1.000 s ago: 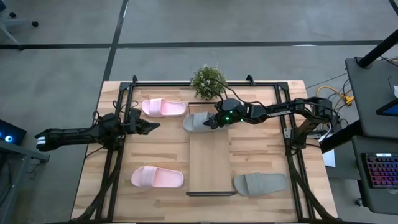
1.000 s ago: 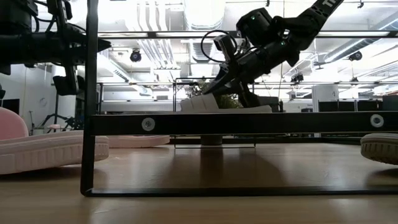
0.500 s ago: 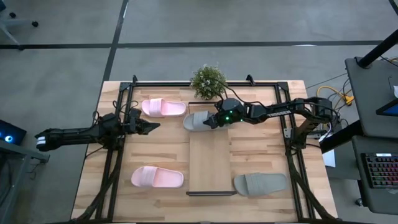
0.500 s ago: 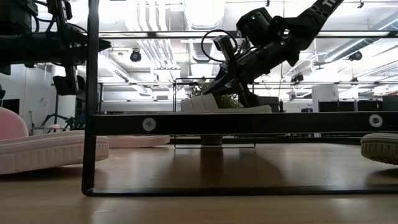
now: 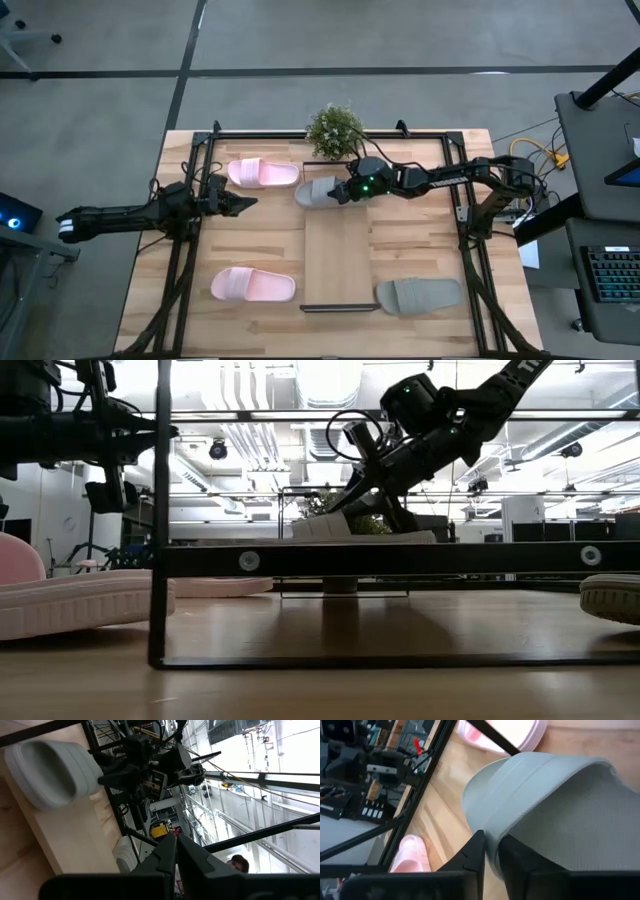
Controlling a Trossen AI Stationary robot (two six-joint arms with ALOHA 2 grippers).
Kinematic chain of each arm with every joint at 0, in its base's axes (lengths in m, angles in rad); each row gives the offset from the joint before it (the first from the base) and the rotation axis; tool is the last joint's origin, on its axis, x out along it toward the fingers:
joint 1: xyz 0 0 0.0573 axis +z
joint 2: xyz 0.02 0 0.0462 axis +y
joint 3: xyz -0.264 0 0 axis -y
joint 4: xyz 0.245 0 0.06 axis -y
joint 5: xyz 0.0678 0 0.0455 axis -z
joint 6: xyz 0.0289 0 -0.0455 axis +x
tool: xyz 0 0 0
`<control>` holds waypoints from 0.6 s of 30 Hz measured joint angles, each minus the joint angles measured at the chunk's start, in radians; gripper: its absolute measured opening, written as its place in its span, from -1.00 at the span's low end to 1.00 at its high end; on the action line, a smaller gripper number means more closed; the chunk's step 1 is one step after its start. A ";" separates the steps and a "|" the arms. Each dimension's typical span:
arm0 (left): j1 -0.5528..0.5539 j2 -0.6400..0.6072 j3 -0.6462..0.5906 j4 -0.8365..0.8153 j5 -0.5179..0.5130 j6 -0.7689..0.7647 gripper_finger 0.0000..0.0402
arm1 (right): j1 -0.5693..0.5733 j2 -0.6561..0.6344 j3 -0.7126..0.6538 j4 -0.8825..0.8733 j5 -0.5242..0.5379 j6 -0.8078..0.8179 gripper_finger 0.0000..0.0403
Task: Pick and place slides into the shelf
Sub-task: Put the top gray slide on the shelf
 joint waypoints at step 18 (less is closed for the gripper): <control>0.000 0.000 0.000 0.000 0.005 0.003 -1.00 | -0.014 0.000 0.000 -0.002 -0.001 0.053 -0.39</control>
